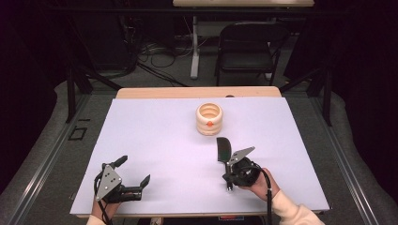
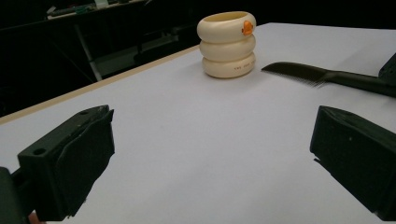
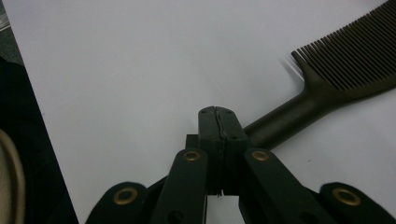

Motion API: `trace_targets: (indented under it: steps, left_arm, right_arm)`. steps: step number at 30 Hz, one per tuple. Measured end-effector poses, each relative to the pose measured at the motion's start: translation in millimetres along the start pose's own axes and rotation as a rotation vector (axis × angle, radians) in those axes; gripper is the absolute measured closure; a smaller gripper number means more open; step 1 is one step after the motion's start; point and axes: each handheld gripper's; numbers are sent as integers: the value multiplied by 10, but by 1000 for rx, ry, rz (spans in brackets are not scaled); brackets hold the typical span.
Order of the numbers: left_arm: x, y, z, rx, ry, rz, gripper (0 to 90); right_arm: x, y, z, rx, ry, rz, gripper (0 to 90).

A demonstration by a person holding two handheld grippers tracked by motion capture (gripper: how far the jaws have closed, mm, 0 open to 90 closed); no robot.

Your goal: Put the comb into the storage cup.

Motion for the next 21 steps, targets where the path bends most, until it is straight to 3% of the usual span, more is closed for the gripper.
trace_targets:
  steps: [21]
  left_arm:
    - [-5,1,1,0,4,-1,0]
  right_arm:
    - [94,-91,97,-10,22,75,900]
Point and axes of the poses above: each handheld gripper's, and its own axes: x roughly backward along the jaws, z roughly out of its underside, y roughly to its left, and after that the axes turned 7 degrees about -y, right-handed
